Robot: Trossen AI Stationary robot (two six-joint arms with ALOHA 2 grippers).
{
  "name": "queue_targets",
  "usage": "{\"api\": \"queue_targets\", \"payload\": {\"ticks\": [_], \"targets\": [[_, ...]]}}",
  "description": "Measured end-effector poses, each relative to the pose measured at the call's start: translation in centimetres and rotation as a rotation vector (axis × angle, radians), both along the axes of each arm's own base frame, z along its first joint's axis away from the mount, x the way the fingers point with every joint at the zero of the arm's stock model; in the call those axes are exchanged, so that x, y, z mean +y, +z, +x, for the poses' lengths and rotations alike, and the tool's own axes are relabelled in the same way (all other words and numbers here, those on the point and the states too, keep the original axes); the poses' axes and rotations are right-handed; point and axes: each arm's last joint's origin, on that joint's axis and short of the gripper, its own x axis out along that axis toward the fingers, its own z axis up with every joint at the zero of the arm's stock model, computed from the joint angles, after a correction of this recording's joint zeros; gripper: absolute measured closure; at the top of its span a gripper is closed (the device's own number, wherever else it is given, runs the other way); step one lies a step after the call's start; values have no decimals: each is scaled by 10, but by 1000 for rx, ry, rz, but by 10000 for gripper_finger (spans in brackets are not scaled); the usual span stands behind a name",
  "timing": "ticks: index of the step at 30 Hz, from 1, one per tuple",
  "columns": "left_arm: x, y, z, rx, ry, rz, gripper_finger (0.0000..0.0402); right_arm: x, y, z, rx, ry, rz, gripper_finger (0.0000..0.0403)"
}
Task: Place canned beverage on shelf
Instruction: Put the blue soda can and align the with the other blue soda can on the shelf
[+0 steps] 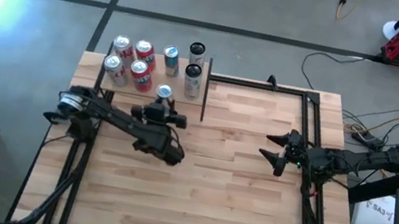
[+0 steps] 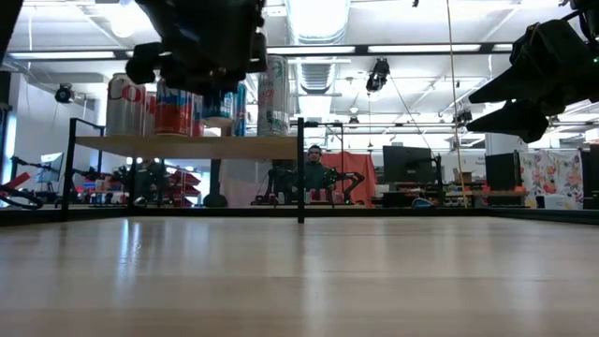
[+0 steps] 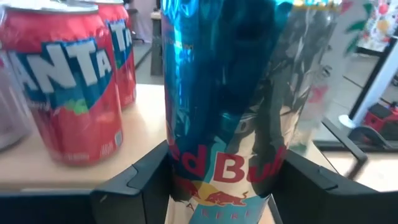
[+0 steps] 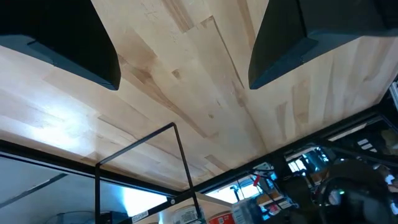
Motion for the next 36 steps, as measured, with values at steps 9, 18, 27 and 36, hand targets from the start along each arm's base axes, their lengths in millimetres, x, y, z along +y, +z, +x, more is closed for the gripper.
{"api": "queue_targets", "payload": {"ticks": [9,18,27,36], "targets": [[18,-1,2,5,49,15,200,0,0,0,0,0,0,67],[32,-5,5,-19,94,11,200,0,0,0,0,0,0,67],[39,-11,7,34,94,15,200,0,0,0,0,0,0,67],[41,-24,2,13,73,88,200,0,0,0,0,0,0,67]]}}
